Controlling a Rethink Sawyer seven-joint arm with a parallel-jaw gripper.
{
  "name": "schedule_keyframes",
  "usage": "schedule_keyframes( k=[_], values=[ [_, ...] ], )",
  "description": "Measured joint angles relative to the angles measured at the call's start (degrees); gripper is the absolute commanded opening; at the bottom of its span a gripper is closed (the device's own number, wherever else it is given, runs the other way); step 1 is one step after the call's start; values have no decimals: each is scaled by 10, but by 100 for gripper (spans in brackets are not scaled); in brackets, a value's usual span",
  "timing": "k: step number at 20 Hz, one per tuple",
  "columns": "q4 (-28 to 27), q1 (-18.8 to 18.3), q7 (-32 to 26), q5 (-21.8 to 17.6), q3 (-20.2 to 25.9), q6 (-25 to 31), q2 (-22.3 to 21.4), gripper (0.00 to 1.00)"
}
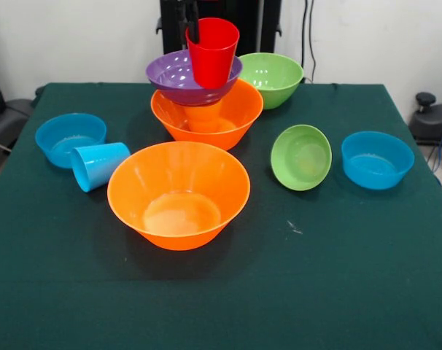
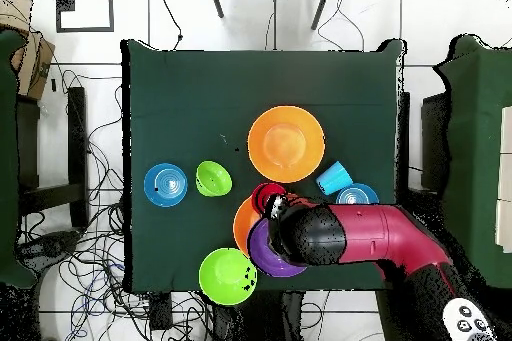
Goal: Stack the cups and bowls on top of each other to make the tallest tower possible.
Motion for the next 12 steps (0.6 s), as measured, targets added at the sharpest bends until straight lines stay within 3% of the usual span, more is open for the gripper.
schedule_keyframes(
  k=[12],
  values=[
    [19,-33,0,9,24,0,-39,0]
  ],
)
